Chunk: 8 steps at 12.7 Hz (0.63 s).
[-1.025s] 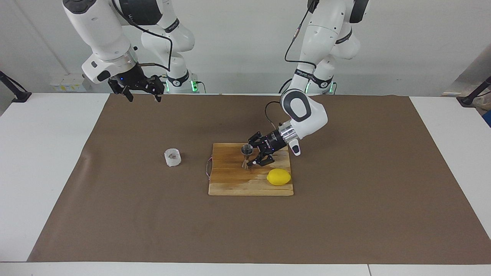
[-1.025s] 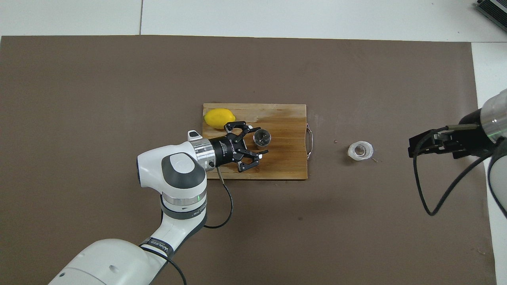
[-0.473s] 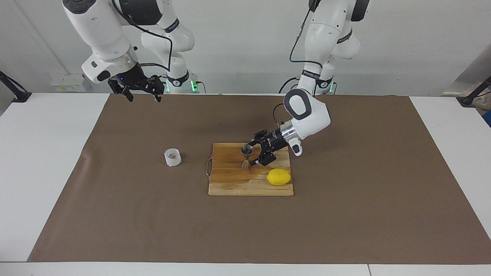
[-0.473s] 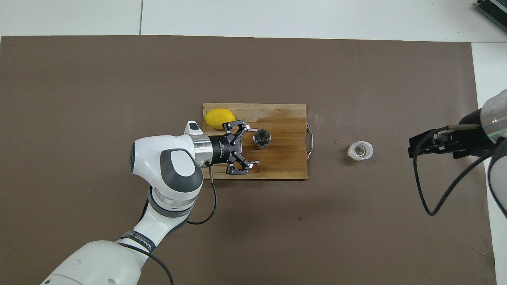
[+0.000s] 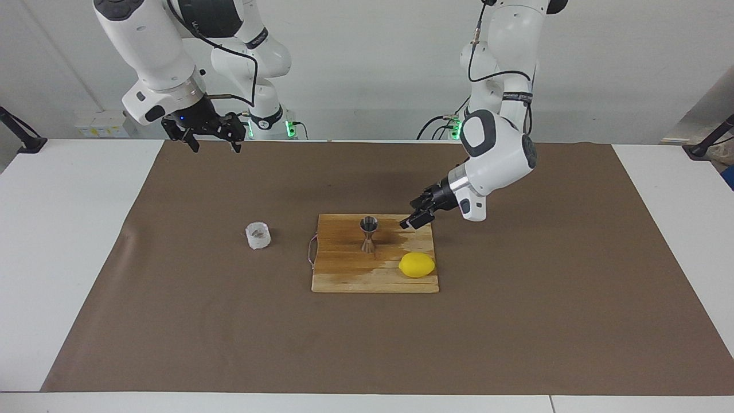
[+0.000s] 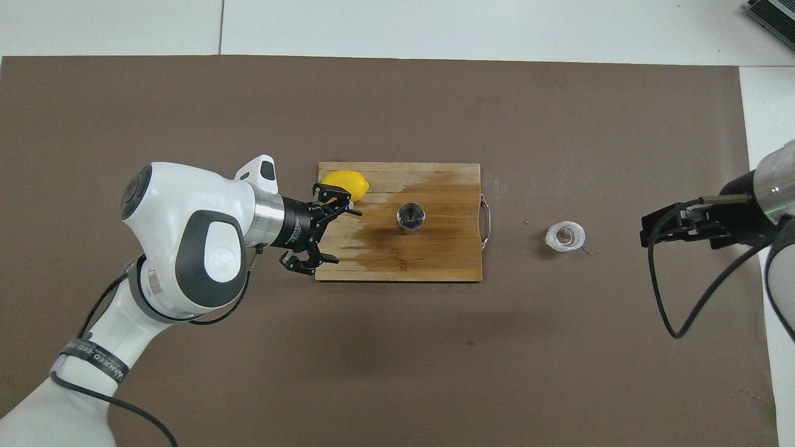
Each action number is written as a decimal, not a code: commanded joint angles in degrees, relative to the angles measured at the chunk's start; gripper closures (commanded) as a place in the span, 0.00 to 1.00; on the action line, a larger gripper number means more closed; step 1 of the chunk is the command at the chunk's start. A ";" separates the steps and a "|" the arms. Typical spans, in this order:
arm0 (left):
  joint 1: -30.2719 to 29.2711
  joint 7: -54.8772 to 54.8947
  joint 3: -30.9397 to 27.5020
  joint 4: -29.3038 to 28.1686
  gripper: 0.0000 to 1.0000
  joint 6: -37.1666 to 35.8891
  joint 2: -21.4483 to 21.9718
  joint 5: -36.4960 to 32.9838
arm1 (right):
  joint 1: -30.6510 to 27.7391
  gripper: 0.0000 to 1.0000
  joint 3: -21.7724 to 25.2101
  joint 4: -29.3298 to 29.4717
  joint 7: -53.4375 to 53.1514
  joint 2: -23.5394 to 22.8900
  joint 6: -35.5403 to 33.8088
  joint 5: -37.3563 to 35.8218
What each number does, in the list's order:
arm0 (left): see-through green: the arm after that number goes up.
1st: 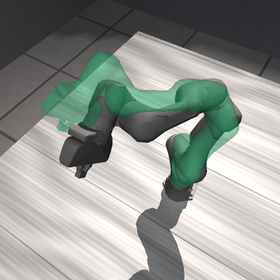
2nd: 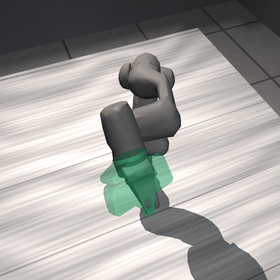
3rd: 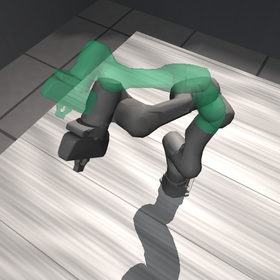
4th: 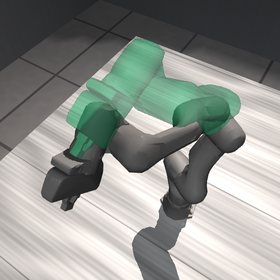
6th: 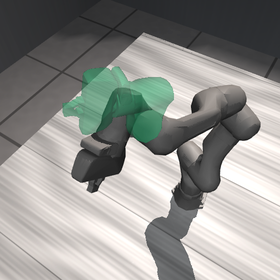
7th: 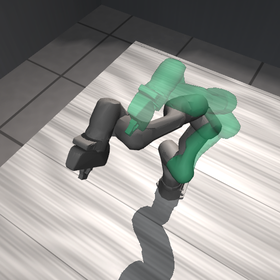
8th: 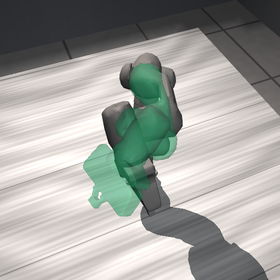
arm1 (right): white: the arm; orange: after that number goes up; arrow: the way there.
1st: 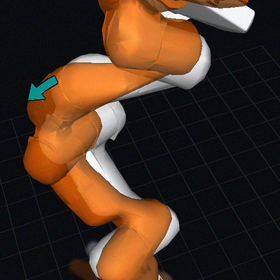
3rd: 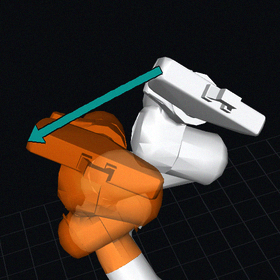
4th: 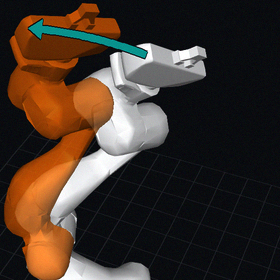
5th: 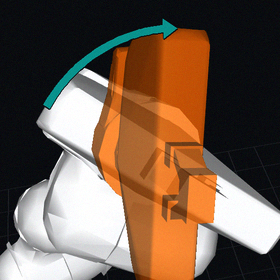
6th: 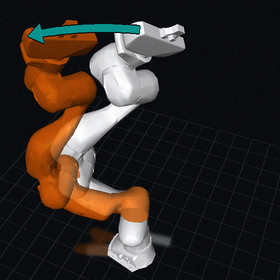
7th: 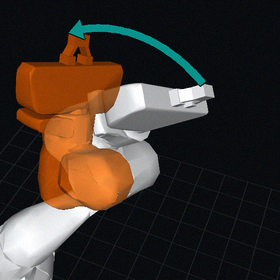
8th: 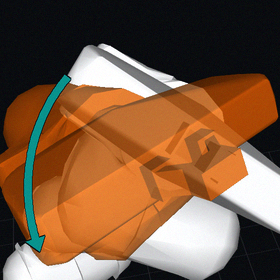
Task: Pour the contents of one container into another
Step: 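Withdraw the left gripper back toward its rest position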
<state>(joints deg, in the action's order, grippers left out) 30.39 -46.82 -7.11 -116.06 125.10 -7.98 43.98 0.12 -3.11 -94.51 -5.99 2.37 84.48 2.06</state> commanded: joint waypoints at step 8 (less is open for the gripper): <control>-5.68 23.68 -0.53 8.65 0.00 -15.12 5.86 -37.43 | -0.56 0.00 -0.31 0.03 -1.04 0.36 0.16 0.13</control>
<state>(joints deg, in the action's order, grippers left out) 26.16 -27.51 -7.52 -108.49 114.76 -4.30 12.21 0.12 -3.11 -94.51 -5.99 2.37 84.48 2.06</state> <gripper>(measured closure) 0.000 0.000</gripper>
